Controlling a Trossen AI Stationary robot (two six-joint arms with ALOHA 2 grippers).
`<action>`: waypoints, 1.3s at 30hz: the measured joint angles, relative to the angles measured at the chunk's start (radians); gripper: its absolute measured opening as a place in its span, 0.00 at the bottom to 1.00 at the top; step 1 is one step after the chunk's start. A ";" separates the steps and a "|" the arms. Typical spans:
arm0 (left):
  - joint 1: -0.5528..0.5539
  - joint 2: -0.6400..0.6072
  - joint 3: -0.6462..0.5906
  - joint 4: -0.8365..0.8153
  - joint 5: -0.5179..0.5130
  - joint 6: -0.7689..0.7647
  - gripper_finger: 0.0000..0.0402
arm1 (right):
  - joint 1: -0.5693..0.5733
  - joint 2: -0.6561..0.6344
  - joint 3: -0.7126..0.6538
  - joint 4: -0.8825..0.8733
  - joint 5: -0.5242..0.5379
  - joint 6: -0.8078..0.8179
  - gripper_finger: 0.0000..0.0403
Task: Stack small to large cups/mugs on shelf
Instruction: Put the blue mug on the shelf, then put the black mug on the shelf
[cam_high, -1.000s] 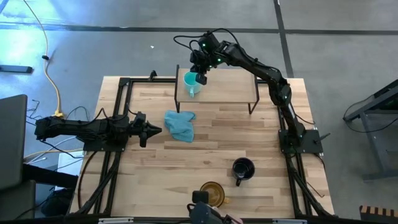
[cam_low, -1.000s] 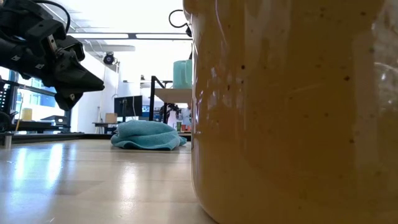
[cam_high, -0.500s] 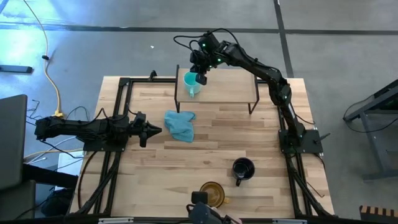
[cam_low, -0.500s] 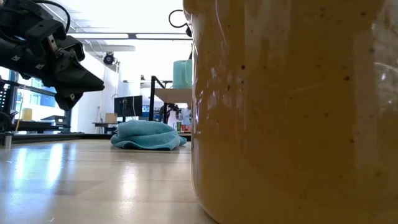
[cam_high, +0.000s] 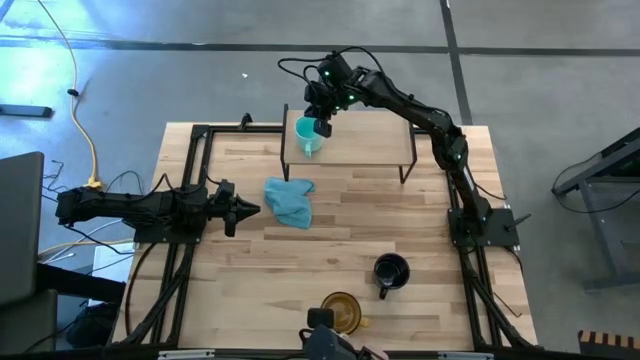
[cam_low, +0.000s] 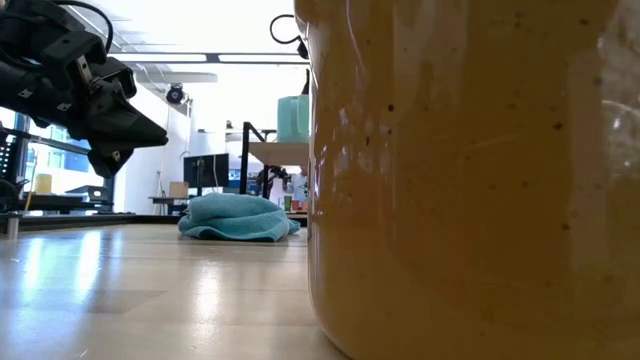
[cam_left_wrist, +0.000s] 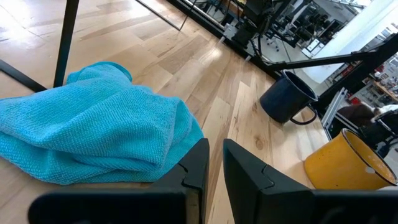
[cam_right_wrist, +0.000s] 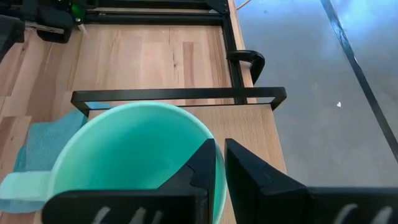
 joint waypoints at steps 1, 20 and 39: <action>0.000 0.000 0.000 0.000 0.000 0.000 0.09 | 0.000 0.000 0.000 0.000 0.000 0.000 0.06; 0.000 0.000 0.000 0.000 0.000 0.002 0.09 | 0.000 0.001 0.000 0.024 -0.001 -0.009 0.21; 0.000 0.000 0.000 0.000 0.000 -0.010 0.09 | 0.012 -0.071 0.014 -0.093 -0.101 -0.072 0.21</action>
